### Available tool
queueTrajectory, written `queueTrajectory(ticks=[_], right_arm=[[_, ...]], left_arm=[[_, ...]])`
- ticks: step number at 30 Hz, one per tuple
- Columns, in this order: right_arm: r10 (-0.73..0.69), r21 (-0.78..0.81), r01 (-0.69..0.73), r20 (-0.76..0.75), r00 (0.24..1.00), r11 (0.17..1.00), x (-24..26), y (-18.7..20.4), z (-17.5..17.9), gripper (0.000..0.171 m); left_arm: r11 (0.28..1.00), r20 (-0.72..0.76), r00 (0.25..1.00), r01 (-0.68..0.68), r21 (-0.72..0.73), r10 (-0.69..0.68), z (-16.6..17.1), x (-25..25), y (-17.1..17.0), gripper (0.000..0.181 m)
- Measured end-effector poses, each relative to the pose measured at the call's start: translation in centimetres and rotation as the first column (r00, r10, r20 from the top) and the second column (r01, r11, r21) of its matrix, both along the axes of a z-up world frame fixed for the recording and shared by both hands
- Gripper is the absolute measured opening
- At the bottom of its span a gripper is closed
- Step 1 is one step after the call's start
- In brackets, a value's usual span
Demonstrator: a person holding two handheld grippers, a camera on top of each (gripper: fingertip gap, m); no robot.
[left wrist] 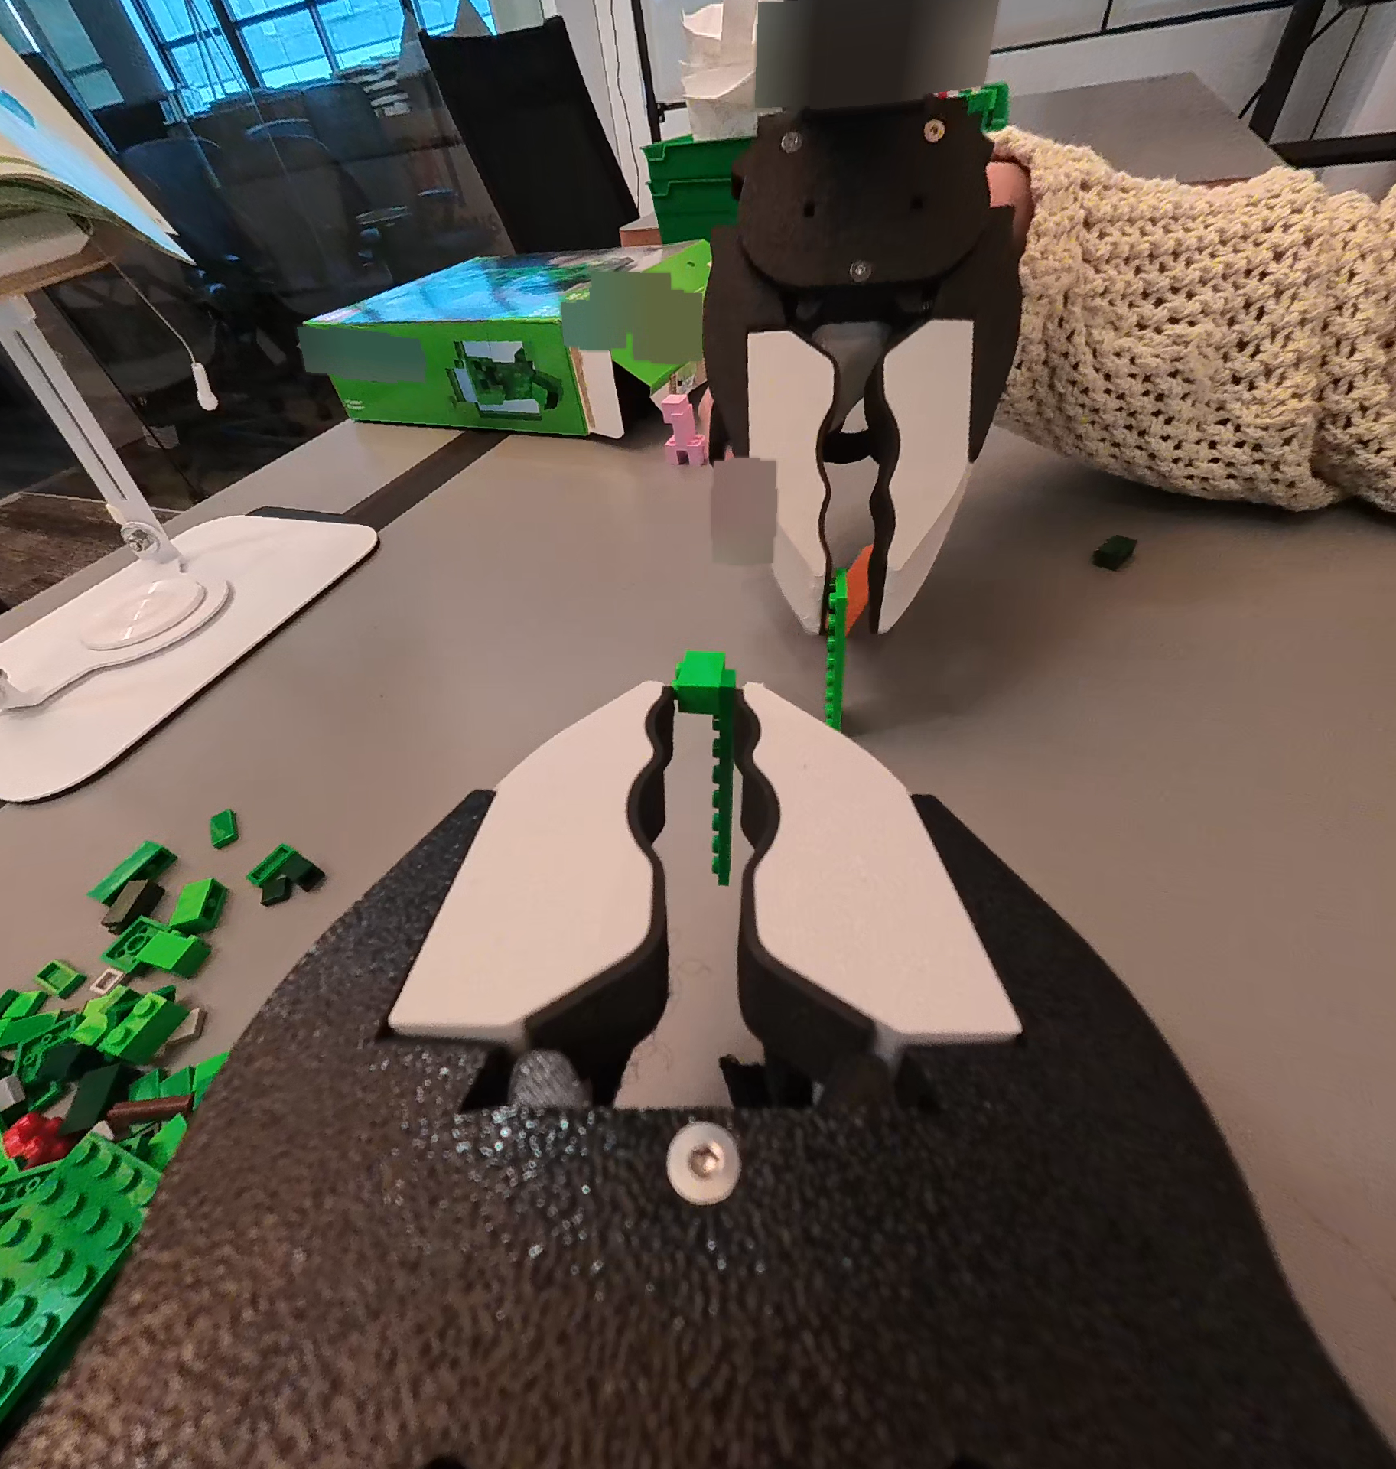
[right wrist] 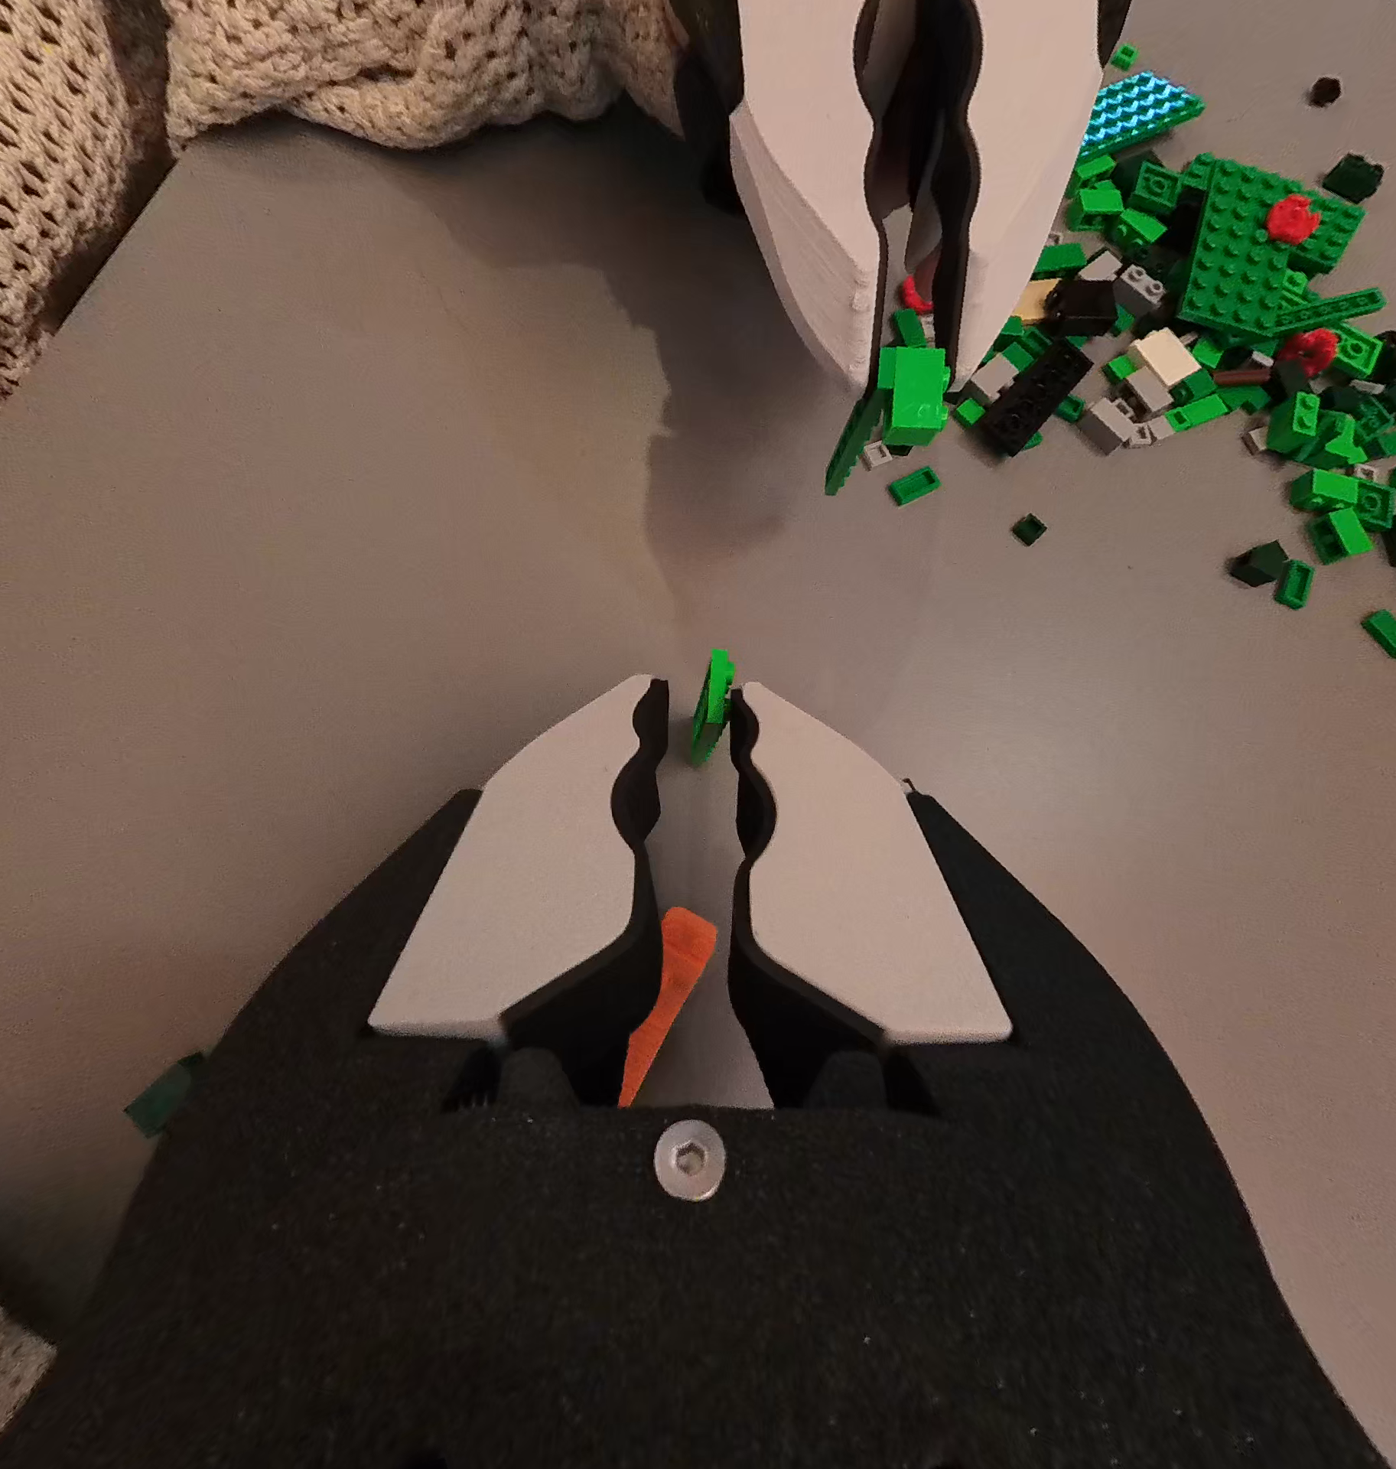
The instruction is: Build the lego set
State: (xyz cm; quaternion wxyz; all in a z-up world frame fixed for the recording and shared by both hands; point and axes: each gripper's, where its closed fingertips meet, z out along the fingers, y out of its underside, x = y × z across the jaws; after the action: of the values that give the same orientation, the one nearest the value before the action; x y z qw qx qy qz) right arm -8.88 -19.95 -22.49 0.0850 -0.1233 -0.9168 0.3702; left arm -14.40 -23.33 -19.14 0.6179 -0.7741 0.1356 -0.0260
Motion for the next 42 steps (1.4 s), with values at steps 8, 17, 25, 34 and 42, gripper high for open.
queueTrajectory(ticks=[8, 17, 25, 34, 42], right_arm=[[-0.031, -0.011, 0.03, -0.056, 0.998, 0.999, -0.7, 0.2, 0.7, 0.005], [-0.282, -0.011, 0.283, -0.1, 0.954, 0.959, 2.8, 6.6, 2.0, 0.005], [-0.325, 0.017, 0.325, 0.008, 0.946, 0.946, 4.0, 7.7, 0.6, 0.005], [-0.33, 0.02, 0.329, 0.032, 0.944, 0.944, 4.2, 7.6, 0.6, 0.005], [-0.318, 0.043, 0.317, 0.021, 0.948, 0.947, 4.2, 7.7, 0.0, 0.008]], left_arm=[[1.0, 0.0, 1.0, 0.003, -0.002, -0.003, 0.0, 0.1, 0.0, 0.013], [1.0, 0.01, 1.0, 0.015, 0.023, -0.015, 0.4, 0.5, 0.1, 0.013], [1.0, 0.007, 1.0, 0.026, 0.012, -0.026, 0.1, 0.9, 0.2, 0.013], [0.999, 0.011, 0.999, 0.032, 0.008, -0.032, 0.0, 0.9, 0.2, 0.013], [0.999, 0.015, 0.999, 0.036, 0.001, -0.036, -0.2, 0.9, 0.2, 0.013]])
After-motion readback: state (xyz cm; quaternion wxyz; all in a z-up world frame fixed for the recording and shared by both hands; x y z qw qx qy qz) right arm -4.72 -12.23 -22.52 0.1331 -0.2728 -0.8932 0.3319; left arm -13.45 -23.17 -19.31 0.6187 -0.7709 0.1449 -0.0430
